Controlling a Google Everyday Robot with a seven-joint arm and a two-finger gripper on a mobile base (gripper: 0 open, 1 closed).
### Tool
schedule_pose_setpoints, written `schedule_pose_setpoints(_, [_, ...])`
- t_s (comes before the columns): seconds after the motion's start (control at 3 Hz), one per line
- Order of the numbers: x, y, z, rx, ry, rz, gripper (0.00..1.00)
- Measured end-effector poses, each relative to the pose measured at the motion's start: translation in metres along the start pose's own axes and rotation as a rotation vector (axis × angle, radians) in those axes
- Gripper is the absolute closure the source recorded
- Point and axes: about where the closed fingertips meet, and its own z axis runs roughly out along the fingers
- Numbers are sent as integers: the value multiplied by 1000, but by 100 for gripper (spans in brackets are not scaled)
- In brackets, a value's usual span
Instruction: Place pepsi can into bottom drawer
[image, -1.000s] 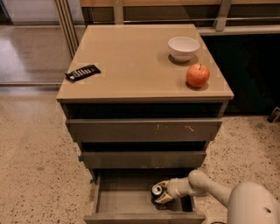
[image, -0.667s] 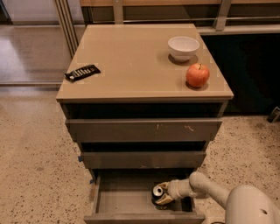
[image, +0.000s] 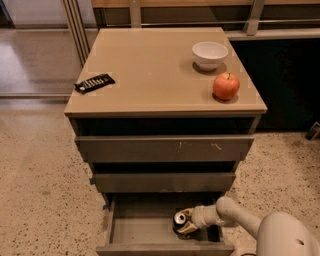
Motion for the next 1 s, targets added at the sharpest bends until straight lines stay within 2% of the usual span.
schedule_pose_setpoints(1.0, [-4,-3,4,3,-11,-7,14])
